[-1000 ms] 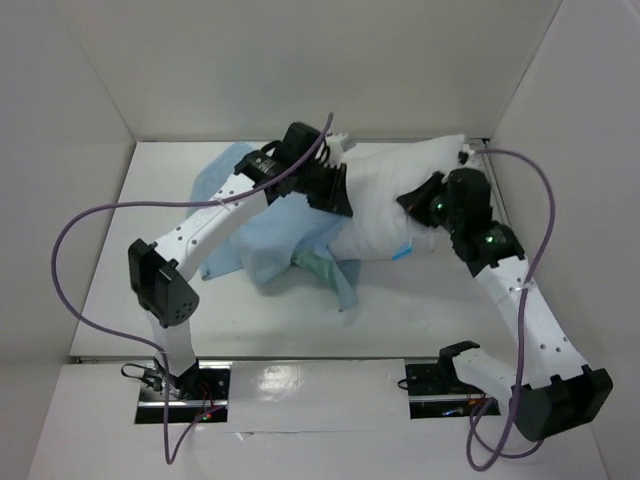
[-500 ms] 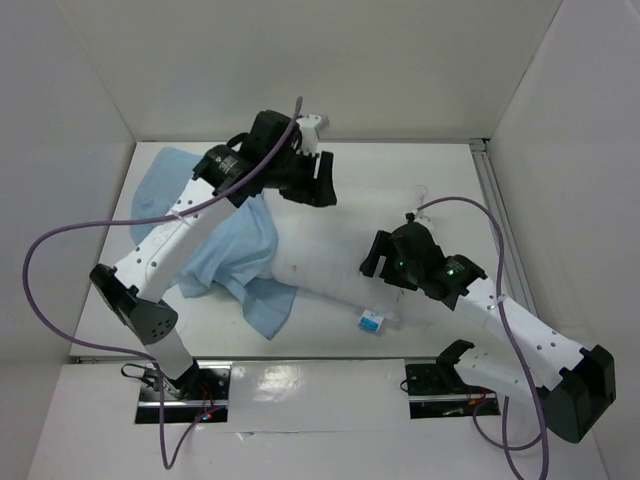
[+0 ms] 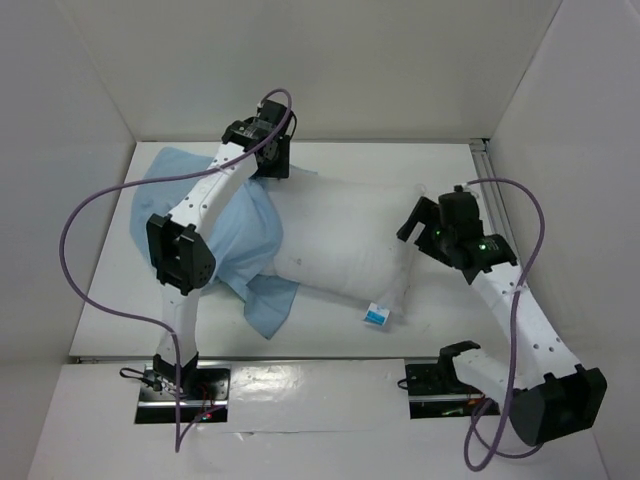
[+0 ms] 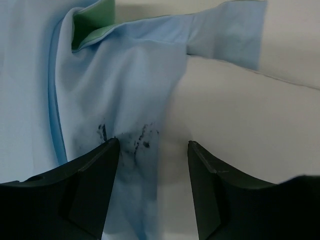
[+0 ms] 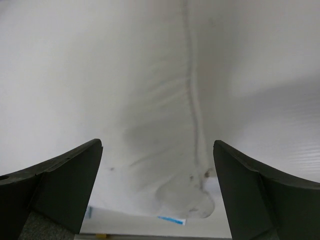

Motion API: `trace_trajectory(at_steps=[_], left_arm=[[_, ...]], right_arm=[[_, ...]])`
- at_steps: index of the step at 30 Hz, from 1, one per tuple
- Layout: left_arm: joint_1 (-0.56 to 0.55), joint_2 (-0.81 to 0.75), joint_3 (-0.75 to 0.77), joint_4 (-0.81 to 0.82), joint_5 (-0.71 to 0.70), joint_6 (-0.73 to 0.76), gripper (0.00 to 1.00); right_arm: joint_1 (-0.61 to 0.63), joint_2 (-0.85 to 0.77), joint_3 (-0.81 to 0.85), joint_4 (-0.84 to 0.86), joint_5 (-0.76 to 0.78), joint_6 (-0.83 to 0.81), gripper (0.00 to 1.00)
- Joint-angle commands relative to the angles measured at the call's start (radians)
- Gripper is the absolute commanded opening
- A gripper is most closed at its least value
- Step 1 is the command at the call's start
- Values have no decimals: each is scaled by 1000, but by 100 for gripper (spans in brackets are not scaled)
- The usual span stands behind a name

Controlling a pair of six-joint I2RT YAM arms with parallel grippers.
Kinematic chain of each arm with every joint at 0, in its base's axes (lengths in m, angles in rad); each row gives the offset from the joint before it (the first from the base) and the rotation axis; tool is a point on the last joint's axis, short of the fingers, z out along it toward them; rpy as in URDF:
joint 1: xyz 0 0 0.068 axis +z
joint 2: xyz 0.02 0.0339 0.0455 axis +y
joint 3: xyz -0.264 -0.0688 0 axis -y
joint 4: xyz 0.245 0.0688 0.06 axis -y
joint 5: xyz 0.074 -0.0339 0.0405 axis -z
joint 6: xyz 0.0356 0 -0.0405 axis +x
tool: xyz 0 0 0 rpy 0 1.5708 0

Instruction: Put the pillow into the pillowcase

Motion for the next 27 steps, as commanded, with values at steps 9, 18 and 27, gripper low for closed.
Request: trace_trajectory(at_steps=[9,18,27], left_arm=[[62,13,-17,21,-63,-3,31],[62,-28,-23,74,173,54,0],[-180,-135,100,170,664,109,0]], right_arm=[[-409,36,-21,-11,-333,-209,99],[-274,174,-82,264,-611,-185,99],[65,211,154,459,-475,-90,0]])
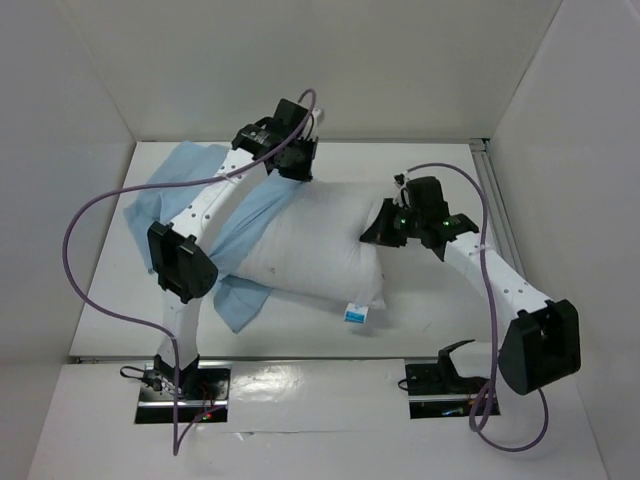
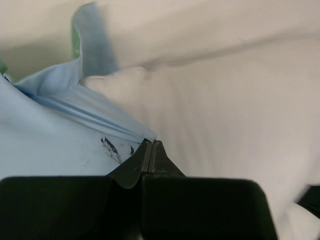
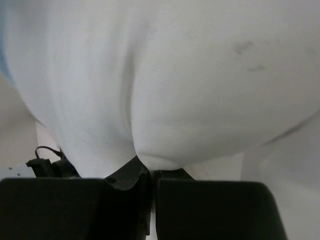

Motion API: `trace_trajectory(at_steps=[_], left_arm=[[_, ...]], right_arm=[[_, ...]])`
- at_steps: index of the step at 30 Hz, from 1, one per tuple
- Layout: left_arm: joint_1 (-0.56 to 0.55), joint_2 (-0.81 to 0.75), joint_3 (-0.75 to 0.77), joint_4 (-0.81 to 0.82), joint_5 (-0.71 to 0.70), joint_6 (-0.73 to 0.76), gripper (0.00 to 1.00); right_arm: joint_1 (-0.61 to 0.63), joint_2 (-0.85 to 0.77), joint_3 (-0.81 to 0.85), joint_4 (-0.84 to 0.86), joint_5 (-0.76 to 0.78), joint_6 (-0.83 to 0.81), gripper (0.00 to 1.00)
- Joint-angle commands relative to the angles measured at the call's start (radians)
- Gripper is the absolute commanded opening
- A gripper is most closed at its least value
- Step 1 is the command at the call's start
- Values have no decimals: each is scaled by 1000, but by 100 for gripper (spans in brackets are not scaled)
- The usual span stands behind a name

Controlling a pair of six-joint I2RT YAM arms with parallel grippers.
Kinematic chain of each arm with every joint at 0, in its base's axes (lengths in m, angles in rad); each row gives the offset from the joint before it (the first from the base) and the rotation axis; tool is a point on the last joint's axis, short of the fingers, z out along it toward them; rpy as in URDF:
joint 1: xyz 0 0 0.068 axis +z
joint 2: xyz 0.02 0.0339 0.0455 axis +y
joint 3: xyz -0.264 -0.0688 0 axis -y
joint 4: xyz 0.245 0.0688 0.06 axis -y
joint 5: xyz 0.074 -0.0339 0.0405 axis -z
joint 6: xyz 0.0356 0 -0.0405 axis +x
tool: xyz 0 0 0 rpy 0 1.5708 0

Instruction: Put the pillow into the pillowcase

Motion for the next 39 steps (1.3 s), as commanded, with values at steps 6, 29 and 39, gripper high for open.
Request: trace_trajectory(at_steps=[6,29,39], left_arm=[[-272,-238,-75,303,518,-233,0],[82,-600,-532,216,33,-118,91],[169,-734,-1216,562,95,-118,100]], right_arm=[[89,-119,189,117,129,67,0],[-52,-156,449,-400,623,-208,100],[507,163,609,-537,988,-186,100]])
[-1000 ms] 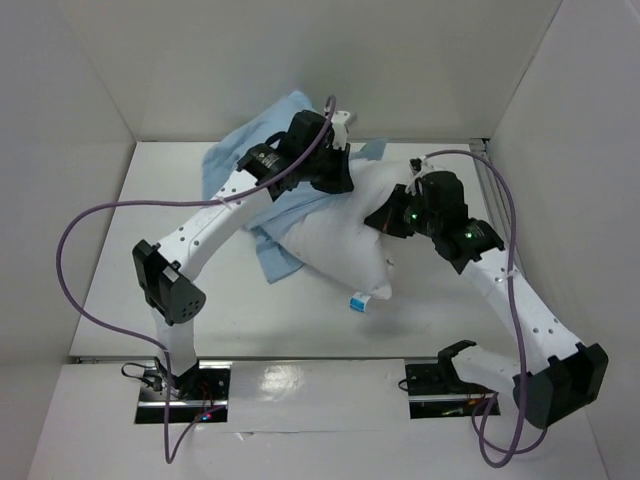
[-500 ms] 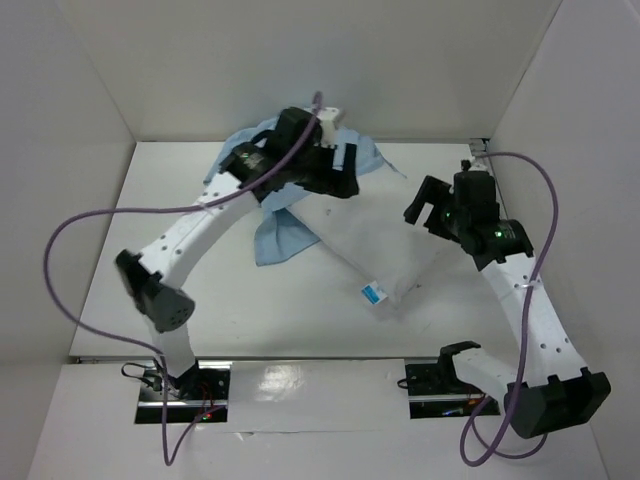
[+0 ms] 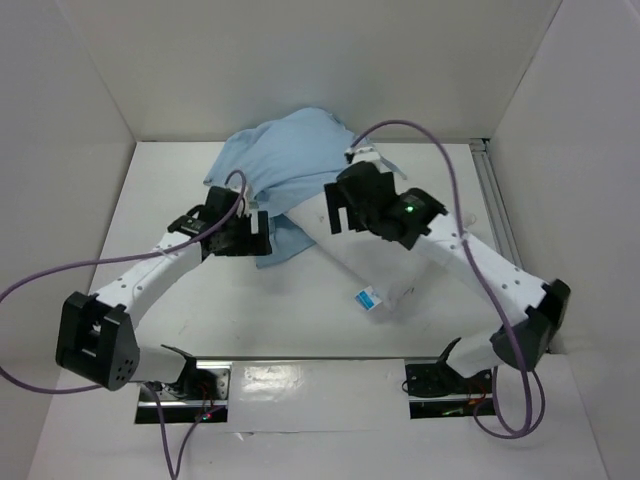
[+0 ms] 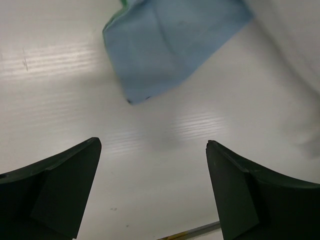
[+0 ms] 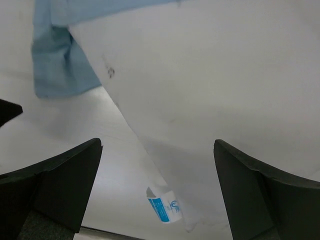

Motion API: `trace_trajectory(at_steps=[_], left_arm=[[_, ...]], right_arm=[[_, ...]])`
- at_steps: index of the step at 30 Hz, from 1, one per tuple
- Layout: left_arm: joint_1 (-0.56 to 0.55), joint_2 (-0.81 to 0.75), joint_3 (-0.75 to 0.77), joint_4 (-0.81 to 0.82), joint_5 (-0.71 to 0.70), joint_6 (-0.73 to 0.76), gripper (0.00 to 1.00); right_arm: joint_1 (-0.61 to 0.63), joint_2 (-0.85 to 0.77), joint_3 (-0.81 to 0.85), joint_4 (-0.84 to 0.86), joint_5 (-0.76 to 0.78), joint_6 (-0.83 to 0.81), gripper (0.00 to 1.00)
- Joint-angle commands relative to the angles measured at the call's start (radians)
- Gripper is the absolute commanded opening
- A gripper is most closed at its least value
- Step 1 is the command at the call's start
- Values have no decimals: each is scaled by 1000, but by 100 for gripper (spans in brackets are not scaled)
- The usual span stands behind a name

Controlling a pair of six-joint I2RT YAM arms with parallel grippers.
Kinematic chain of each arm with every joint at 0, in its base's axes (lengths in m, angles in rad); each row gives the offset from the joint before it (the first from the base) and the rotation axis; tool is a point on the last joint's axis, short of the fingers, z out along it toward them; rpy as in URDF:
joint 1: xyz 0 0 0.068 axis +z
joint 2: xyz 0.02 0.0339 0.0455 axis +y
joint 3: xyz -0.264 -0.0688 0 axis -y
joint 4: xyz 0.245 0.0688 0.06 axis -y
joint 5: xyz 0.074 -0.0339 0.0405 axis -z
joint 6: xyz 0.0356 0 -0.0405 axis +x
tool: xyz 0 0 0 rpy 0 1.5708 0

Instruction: Put the pillow into the pillowcase

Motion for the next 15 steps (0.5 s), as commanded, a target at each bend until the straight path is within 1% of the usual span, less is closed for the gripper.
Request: trace_trajectory(at_steps=[1,3,4,6,8,11,12,13,15], left_arm=[[11,6,-70,194,-28,10,100],[22,44,-79,232,-46,10,100],[31,91,-79,259,-64,-2,100],[31,142,-56,269,-79,-2,100],[42,226,-18,280,-104,-2,100],[42,306,24,333,-84,10,100],[42,343,24,352,-114,10,100],[22,353,33,368,-140,24,100],[22,376,44,384,-151,36,100]], right_arm=[[76,73,59,-110,155,-2,100],[77,94,59,-110,146,-2,100],[77,94,59,-110,136,-2,100],[77,94,68,-110,118,-13,100],[77,103,81,-146,107,-13,100],[77,123,81,-197,107,-13,100],[77,132,81,-208,107,-4,100],[77,133,72,-220,116,-4,100],[86,142,62,-251,126,6,100]])
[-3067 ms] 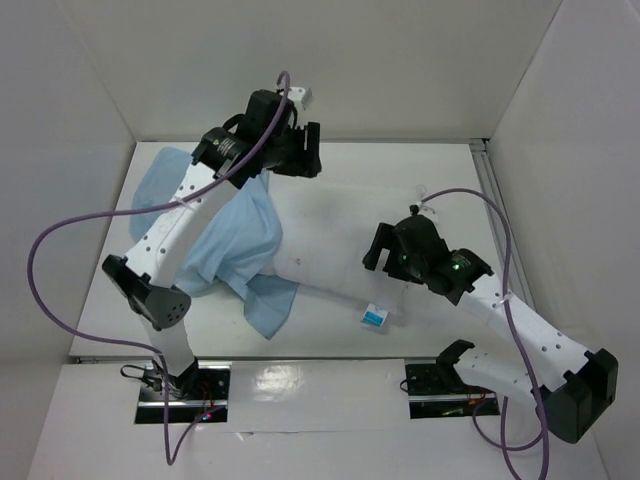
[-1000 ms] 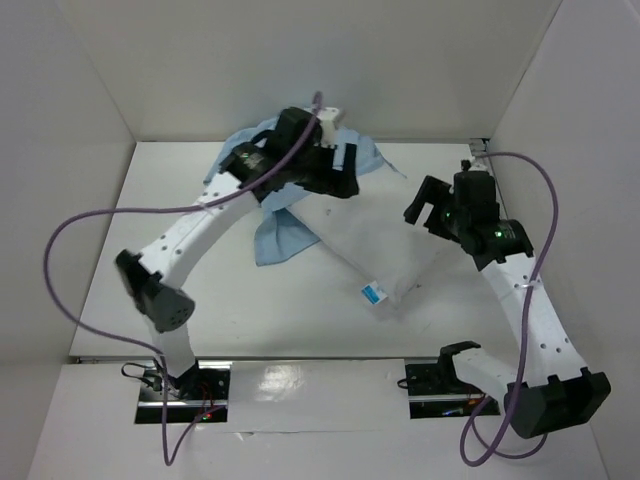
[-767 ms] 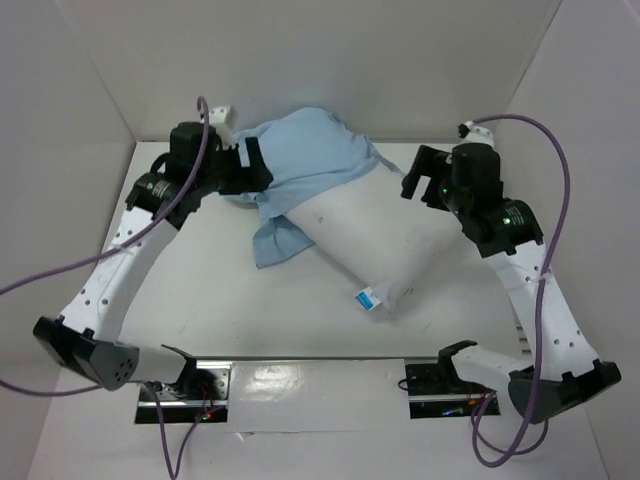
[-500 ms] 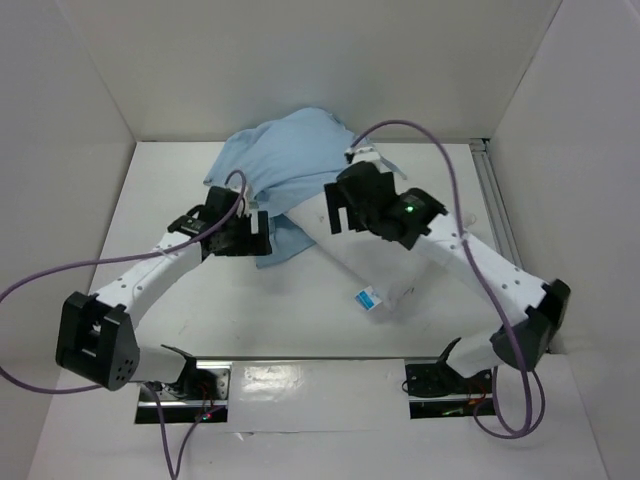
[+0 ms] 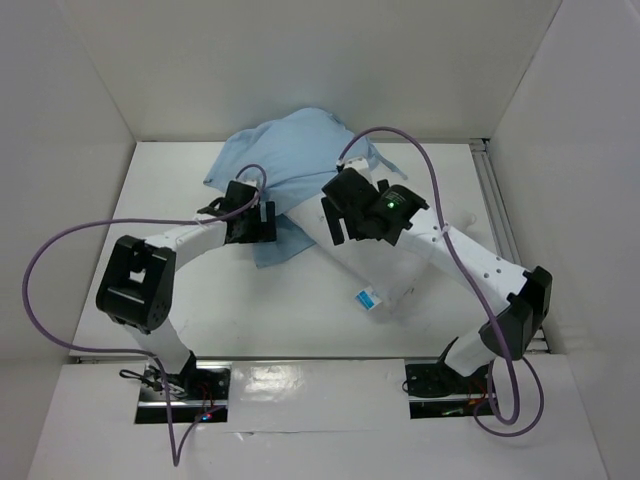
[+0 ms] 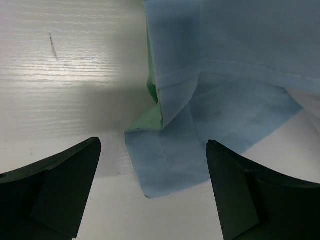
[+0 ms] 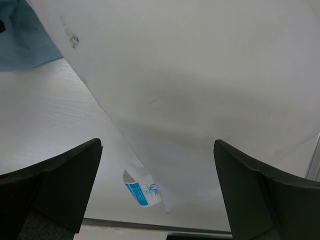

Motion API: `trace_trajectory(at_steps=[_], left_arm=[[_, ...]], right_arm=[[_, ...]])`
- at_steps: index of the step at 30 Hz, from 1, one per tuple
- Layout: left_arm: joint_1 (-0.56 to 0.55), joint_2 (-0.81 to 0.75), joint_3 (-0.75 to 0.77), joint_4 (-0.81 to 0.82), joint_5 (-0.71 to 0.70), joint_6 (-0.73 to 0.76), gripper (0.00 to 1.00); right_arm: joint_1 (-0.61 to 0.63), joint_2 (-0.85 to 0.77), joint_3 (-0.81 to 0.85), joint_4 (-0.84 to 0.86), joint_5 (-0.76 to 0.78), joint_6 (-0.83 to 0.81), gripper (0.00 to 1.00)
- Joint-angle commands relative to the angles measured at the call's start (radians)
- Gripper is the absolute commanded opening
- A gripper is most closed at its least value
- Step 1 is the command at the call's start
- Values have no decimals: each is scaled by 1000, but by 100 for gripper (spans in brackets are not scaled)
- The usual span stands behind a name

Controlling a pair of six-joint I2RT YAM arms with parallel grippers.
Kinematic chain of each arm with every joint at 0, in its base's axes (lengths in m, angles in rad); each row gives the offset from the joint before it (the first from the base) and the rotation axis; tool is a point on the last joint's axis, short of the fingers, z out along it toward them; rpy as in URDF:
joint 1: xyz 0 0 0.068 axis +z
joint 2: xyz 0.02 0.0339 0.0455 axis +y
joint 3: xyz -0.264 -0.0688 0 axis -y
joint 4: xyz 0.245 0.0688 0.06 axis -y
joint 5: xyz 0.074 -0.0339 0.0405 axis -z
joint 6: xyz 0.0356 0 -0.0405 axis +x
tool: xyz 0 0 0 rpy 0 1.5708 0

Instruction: Put the pillow into the pillowcase

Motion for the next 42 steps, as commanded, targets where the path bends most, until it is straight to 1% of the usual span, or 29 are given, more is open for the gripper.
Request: trace_trajectory(at_steps=[1,4,6,8,9,13,14,15,16,17,18,21,22,23,24,25,26,28,29,30,33,34,35,36,37,38,40,41,42], left_arm=[[-12,52,52,88,-38,32,100],[-12,91,84,88,-11,32,99],[-1,91,74,121,55,32,76],[-1,91,74,134,101,32,45],[-1,91,74,134,114,32,2],[-1,71,84,124,198,32,0],[-1,57,84,134,224,32,0],[-1,43,60,147,252,32,0],[-1,10,51,164,294,32,0],[-1,-6,51,173,304,32,0],[-10,-21,51,174,304,32,0],[-20,-72,66,183,383,14,0],[-30,-72,101,198,426,-5,0],[-30,-72,136,216,456,-55,0],[-39,-44,185,230,489,-75,0],[-58,-21,325,214,546,-88,0],[-72,2,404,191,565,-88,0],[-110,51,580,140,592,-88,0],[-119,51,606,140,603,-106,0],[-119,51,606,155,620,-124,0],[-139,-29,442,302,695,-230,0],[-148,-61,293,359,716,-262,0],[-159,-128,217,443,735,-288,0],[-191,-163,143,474,735,-330,0],[-205,-196,4,508,749,-350,0],[-216,-228,-56,537,759,-370,0],[-227,-314,-179,597,760,-428,0],[-227,-337,-193,597,760,-428,0],[-227,-369,-180,526,728,-398,0]], right_arm=[[18,8,4,-85,39,9,100],[18,17,-33,-85,27,9,100],[18,26,-62,-72,27,9,100],[18,67,-76,-47,18,9,100],[4,78,-76,-24,6,9,100],[-25,126,-120,86,-43,-2,100],[-37,140,-120,108,-65,-16,97],[-46,170,-120,131,-85,-25,80],[-66,187,-105,164,-97,-25,52],[-77,203,-85,165,-97,-25,1],[-89,230,-55,165,-97,-25,0],[-143,249,103,174,-85,-62,0],[-192,259,233,174,-85,-73,0],[-223,275,311,160,-85,-73,0],[-247,314,396,149,-85,-83,0],[-270,340,492,105,-85,-83,0],[-299,365,694,82,-85,-93,0],[-309,425,917,30,-109,-105,0],[-294,425,933,30,-120,-114,0],[-280,411,912,30,-129,-114,0],[-197,312,554,134,-143,-62,0],[-179,290,439,211,-158,-42,0],[-166,276,244,246,-181,-16,0],[-166,266,161,279,-244,39,0],[-157,244,90,307,-267,67,0],[-157,233,-29,368,-283,105,0],[-169,194,-120,428,-365,133,0],[-169,184,-166,468,-379,144,0],[-169,184,-166,468,-379,144,0]])
